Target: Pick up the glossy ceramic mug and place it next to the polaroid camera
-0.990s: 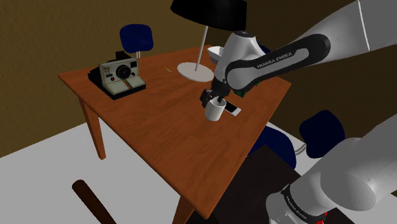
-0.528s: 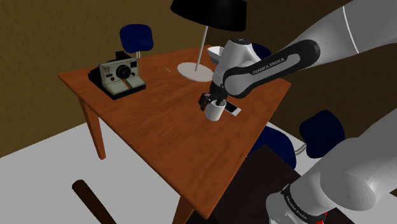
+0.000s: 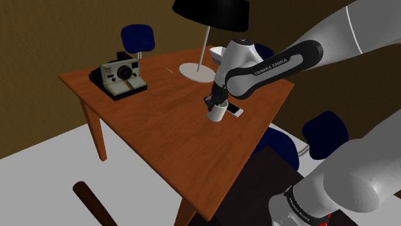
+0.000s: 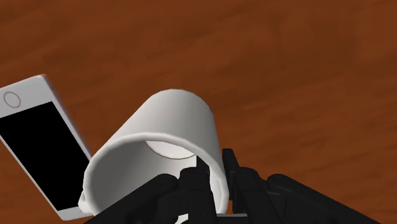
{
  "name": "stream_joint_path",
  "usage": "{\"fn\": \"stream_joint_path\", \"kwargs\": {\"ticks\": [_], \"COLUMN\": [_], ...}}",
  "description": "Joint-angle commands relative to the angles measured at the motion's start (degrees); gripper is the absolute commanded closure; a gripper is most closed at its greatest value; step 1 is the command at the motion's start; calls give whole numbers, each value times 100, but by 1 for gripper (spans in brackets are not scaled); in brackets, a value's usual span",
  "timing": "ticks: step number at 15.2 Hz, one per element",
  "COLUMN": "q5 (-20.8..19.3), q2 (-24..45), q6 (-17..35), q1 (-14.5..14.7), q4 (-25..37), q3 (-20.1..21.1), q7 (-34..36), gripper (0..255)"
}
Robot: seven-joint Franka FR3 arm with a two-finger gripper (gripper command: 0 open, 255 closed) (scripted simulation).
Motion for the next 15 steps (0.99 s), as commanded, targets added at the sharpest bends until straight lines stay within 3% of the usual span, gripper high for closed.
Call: {"fn": "stream_joint_path", "kwargs": {"ticks": [1,6,15], "q5": [0,0,194], "q2": [0,1,-509], "q6": [0,1,-735], "q1": [0,0,35], "q4": [0,0,235], "q3": [0,0,-2], "q7": [0,0,-188], "gripper": [255,255,255]}}
